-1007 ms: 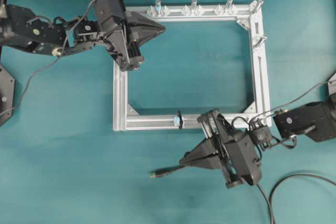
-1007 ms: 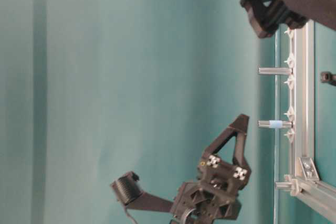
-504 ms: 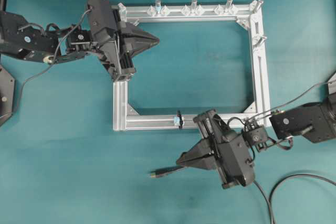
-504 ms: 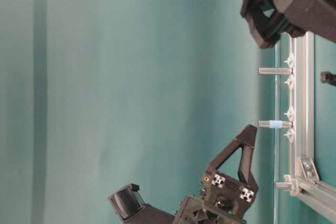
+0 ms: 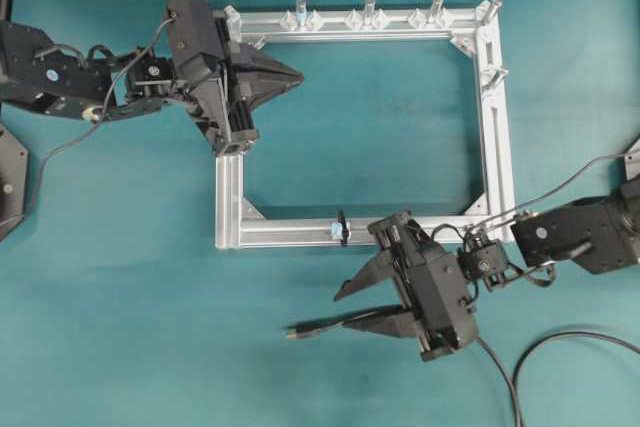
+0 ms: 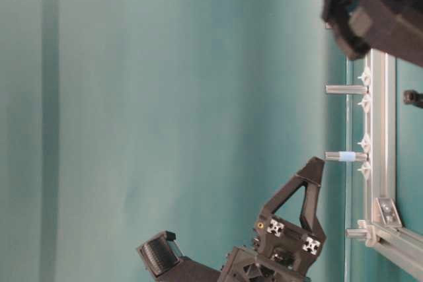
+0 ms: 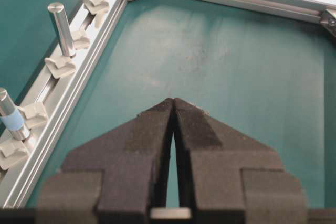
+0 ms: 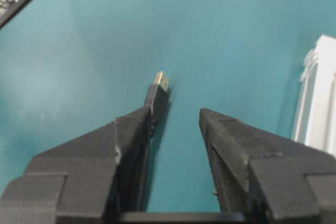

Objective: Insert the wire through the string loop located in the center.
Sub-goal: 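Lift the black USB cable plug with the right gripper, tip upward, then reorient the held USB plug with the right gripper toward the frame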

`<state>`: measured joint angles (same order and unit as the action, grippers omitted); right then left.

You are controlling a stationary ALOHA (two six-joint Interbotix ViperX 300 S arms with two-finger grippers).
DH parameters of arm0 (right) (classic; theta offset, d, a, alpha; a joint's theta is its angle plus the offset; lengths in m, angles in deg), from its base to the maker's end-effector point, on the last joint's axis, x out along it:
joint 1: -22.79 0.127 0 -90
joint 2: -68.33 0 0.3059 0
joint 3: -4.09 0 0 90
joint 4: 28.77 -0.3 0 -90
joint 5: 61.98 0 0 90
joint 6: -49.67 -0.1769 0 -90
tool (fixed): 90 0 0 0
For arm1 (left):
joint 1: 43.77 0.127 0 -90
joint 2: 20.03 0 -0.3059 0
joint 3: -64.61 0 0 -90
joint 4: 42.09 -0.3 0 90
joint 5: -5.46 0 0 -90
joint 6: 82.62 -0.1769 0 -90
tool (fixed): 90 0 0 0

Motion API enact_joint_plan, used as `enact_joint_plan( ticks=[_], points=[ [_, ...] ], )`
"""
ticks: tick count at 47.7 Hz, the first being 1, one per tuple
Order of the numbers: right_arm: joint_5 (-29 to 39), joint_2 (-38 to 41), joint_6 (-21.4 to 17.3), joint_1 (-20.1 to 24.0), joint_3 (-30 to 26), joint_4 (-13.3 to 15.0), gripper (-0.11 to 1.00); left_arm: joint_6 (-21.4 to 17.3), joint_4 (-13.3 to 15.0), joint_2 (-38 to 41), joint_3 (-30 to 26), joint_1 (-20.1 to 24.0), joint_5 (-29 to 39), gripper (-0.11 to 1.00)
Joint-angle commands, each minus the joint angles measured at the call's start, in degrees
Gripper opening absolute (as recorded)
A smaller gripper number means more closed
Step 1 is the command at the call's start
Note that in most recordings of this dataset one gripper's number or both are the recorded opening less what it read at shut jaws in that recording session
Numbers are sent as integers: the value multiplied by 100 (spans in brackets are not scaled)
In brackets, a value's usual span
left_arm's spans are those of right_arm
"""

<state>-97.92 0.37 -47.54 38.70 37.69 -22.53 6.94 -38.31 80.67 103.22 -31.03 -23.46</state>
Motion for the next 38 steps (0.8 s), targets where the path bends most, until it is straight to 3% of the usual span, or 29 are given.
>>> enact_joint_plan(
  ticks=[1,38],
  points=[
    [-53,-18,-26,26,-123,-9,46,18,-18,-132,-53,-18,-9,0],
    [-141,738,-88,53,-343,-9,46,44,-18,-132,-53,-18,44,0]
  ],
)
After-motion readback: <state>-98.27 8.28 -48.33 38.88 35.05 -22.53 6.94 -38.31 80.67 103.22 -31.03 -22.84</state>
